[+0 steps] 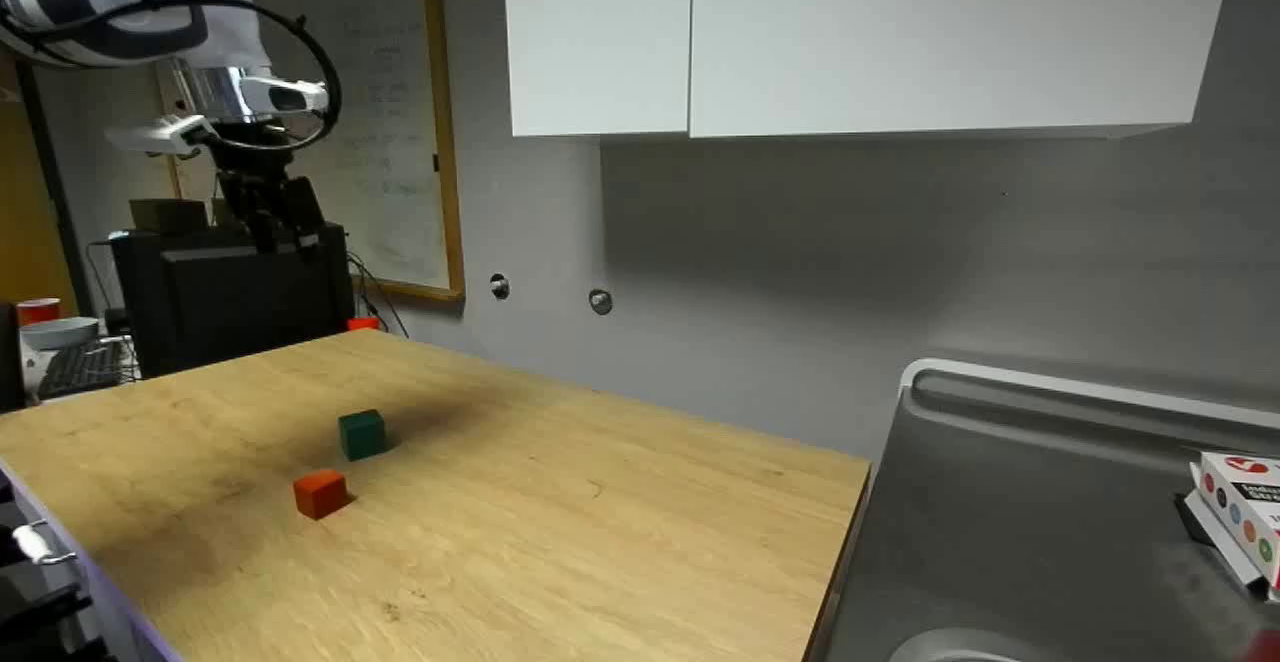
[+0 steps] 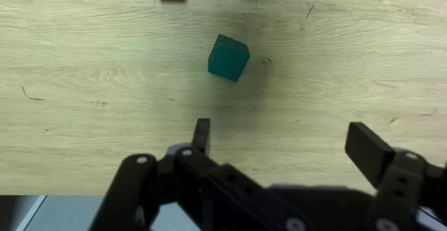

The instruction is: Pick up the orange cube and place it on top of the green cube.

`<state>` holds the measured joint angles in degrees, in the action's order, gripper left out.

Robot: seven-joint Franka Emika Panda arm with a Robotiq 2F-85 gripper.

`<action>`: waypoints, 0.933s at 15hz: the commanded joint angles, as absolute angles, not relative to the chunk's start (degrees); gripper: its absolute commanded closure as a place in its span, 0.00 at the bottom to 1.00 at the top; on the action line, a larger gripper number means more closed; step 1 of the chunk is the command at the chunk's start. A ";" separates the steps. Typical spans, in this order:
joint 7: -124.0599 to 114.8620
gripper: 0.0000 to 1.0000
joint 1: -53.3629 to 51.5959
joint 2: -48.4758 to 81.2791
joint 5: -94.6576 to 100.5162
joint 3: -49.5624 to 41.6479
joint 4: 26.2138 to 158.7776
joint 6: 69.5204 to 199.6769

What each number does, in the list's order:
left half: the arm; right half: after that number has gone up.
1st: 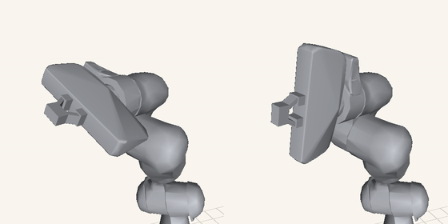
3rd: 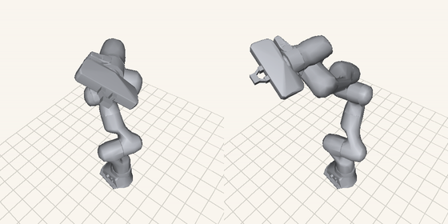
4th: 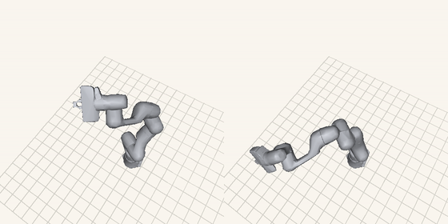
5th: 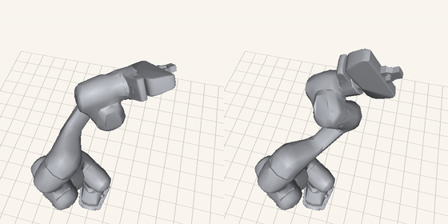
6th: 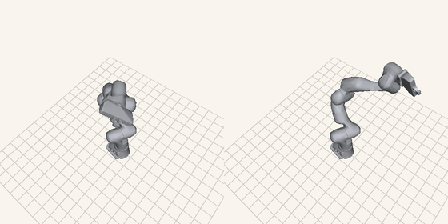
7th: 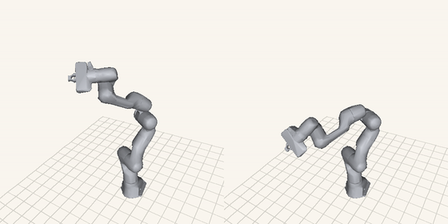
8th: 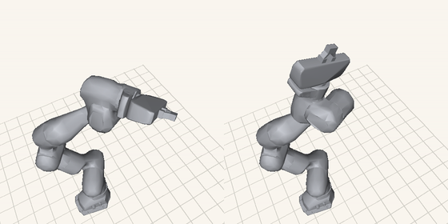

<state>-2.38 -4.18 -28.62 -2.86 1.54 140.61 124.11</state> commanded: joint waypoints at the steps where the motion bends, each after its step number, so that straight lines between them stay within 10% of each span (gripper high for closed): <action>1: -2.20 0.00 -3.72 -28.61 -3.10 1.96 140.46 123.92; 14: -4.94 0.00 -1.34 -23.62 -2.77 1.16 138.57 125.21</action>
<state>-3.31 -3.32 -27.53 -2.84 1.54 140.56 124.40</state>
